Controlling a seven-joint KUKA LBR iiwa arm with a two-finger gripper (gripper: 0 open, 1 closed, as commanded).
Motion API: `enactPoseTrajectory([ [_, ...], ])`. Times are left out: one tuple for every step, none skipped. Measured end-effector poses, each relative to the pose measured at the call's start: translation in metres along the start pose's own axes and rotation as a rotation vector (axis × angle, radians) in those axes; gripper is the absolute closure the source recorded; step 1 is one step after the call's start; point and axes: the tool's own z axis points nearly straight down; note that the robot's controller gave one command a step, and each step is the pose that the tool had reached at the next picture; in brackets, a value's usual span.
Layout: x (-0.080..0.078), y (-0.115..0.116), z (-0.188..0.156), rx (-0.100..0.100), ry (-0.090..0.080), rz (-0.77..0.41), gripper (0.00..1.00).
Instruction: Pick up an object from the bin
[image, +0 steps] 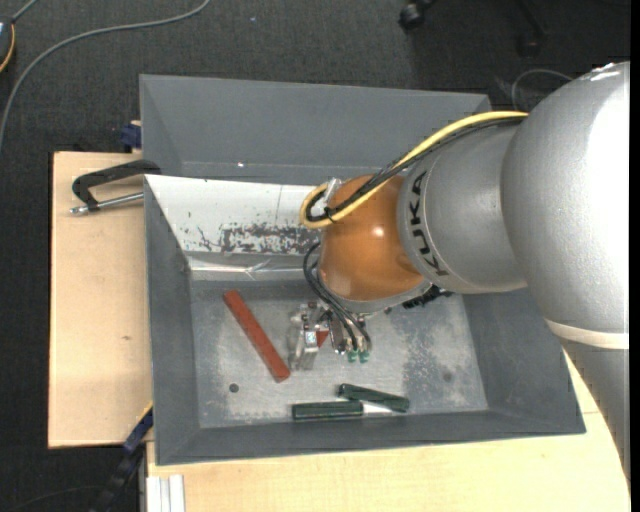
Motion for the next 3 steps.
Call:
enactPoseTrajectory([
  [-0.002,-0.034,-0.016,0.002,-0.004,0.02,1.0],
  [-0.001,-0.032,-0.015,0.0,-0.003,0.018,0.0],
  [-0.057,-0.091,-0.001,0.0,-0.003,-0.146,0.0],
])
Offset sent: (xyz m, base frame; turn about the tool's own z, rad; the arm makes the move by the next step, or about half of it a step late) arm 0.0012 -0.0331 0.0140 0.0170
